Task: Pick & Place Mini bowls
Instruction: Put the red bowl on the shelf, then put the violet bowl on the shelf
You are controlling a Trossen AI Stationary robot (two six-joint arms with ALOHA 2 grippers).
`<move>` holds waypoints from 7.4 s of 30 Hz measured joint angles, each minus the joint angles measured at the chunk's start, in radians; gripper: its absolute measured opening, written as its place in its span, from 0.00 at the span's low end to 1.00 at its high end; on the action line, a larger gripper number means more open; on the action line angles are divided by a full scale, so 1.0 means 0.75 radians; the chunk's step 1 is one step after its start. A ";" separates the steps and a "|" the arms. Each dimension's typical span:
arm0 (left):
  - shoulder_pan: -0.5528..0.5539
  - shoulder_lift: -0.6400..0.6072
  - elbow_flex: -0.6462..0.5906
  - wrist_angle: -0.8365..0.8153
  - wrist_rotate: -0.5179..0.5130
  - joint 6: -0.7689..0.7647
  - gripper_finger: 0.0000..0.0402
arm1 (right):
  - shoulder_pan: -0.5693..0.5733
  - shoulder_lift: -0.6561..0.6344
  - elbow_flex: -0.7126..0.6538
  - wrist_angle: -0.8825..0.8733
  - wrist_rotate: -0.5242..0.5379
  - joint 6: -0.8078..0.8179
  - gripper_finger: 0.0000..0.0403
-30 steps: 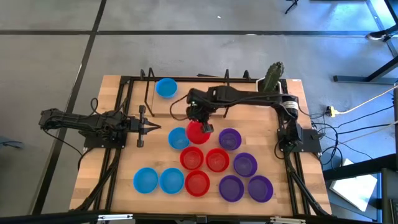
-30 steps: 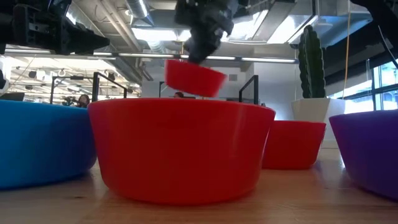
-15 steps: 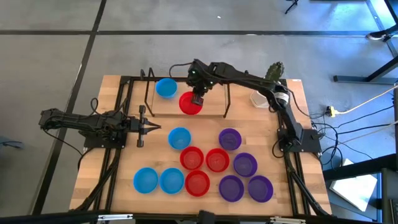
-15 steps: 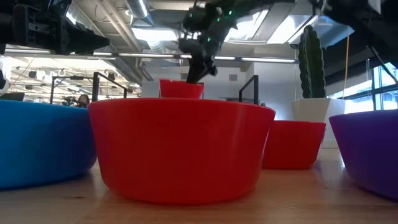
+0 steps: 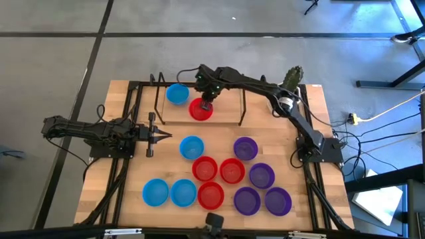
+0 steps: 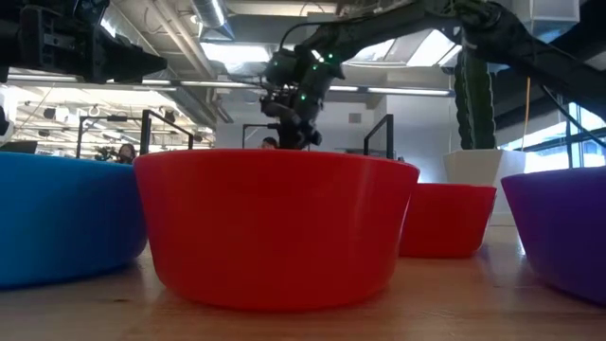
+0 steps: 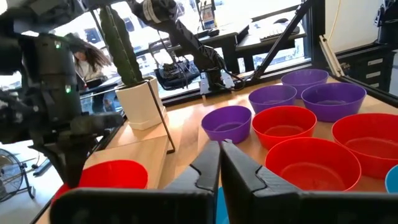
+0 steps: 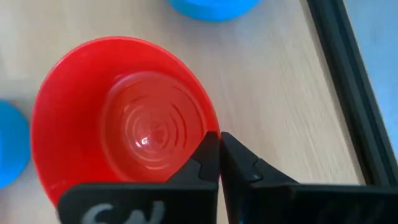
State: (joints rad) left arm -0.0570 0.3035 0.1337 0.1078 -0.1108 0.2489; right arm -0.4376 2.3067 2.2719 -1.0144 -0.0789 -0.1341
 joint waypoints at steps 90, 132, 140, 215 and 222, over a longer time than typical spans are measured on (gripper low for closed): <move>0.000 0.000 0.000 -0.010 -0.001 -0.105 0.02 | 1.451 -1.171 -1.684 -0.131 -0.153 1.430 0.37; 0.000 0.000 0.000 -0.009 -0.001 -0.106 0.02 | 1.496 -1.170 -2.015 0.299 -0.307 1.395 0.03; 0.000 0.000 0.000 -0.009 -0.001 -0.105 0.02 | 1.496 -1.169 -1.950 0.235 -0.401 1.287 0.02; 0.000 0.000 0.000 -0.012 0.000 -0.034 0.03 | -0.111 -0.035 0.060 -0.375 0.449 -0.629 0.01; 0.000 0.000 0.000 -0.012 -0.001 -0.035 0.02 | -0.115 -0.003 0.061 -0.414 0.465 -0.630 0.01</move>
State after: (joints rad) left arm -0.0573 0.3035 0.1337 0.0990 -0.1112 0.2230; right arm -0.5236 2.3047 2.3173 -1.3250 0.2695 -0.6067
